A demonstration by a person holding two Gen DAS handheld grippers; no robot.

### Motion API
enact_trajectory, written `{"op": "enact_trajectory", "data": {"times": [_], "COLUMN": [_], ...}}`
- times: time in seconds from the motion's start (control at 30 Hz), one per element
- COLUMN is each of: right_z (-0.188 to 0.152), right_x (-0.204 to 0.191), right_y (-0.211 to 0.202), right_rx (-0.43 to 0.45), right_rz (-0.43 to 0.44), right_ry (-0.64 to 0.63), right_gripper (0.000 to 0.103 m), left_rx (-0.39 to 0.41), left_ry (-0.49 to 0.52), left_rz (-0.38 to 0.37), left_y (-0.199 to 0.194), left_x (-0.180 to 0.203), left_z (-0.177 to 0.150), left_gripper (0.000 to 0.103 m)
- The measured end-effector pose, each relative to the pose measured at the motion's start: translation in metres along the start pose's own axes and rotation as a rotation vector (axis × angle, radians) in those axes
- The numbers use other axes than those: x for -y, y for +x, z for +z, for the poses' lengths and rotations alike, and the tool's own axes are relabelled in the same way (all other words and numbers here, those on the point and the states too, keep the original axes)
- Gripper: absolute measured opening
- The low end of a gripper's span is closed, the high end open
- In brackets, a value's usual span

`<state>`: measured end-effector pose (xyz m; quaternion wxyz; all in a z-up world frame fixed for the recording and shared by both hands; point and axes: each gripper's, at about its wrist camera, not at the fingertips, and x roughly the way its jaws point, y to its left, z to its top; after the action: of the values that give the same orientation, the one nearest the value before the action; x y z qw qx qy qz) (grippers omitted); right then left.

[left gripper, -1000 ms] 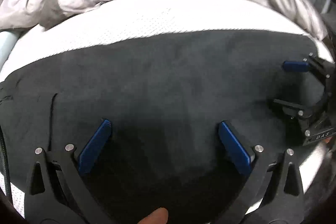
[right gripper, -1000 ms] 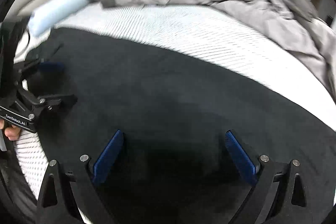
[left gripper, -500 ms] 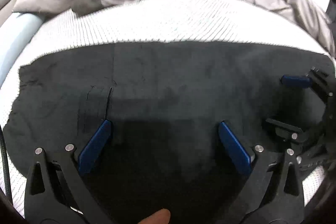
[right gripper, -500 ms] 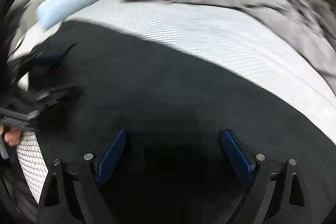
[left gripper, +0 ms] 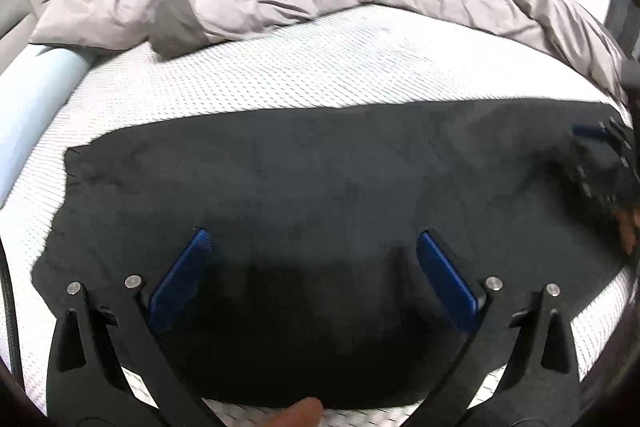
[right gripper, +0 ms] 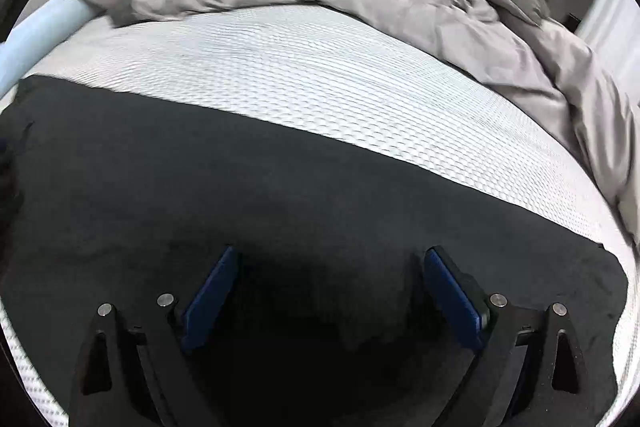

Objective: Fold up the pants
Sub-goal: 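Grasp the pants waistband with the left gripper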

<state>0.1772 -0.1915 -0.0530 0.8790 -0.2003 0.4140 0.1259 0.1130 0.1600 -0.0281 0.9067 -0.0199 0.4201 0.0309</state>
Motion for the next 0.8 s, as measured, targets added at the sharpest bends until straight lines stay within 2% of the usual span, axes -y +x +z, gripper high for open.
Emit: {"op": "enact_trajectory", "data": {"times": [0.07,0.13,0.23,0.37,0.4,0.47,0.5,0.57,0.6,0.73,0.8], "right_z": [0.003,0.000,-0.007,-0.027,-0.031,-0.042,-0.045,-0.049,-0.052,-0.061,-0.063], "right_x": [-0.014,-0.030,-0.035,-0.009,-0.001,0.015,0.019,0.022,0.022,0.040,0.061], "right_y": [0.000,0.000,0.004,-0.006,-0.006,-0.013,-0.017,-0.020,-0.021,-0.023,-0.025], "right_rx": [0.013,0.003,-0.010,-0.060,-0.064,-0.061,-0.049,-0.043,-0.049,-0.072,-0.069], "right_rz": [0.053,0.071,0.051,0.056,0.058,0.066,0.078,0.087,0.078,-0.010,-0.038], "right_ry": [-0.060,-0.124,-0.180,-0.152,-0.144,-0.115,-0.102,-0.109,-0.129,-0.176,-0.113], "right_gripper": [0.096,0.095,0.095,0.095,0.095,0.095,0.095,0.095,0.095,0.095,0.095], "left_rx": [-0.019,-0.067,-0.077,-0.021,-0.010,-0.031,-0.047,-0.059,-0.058,-0.048,-0.022], "left_ry": [-0.035,-0.080,-0.129,-0.187,-0.217,-0.250,-0.230,-0.178,-0.173,-0.176,-0.171], "left_rz": [0.029,0.047,0.051,0.086,0.090,0.091,0.104,0.159,0.170,0.194,0.137], "left_y": [0.008,0.022,0.023,-0.007,-0.010,-0.007,-0.003,0.001,0.000,-0.004,-0.012], "left_x": [-0.012,-0.030,-0.054,-0.098,-0.112,-0.132,-0.135,-0.135,-0.136,-0.132,-0.118], "left_z": [0.004,0.004,-0.001,-0.017,-0.020,-0.024,-0.027,-0.030,-0.030,-0.029,-0.025], "left_gripper": [0.102,0.102,0.100,0.079,0.064,0.043,0.033,0.020,0.017,0.015,0.015]}}
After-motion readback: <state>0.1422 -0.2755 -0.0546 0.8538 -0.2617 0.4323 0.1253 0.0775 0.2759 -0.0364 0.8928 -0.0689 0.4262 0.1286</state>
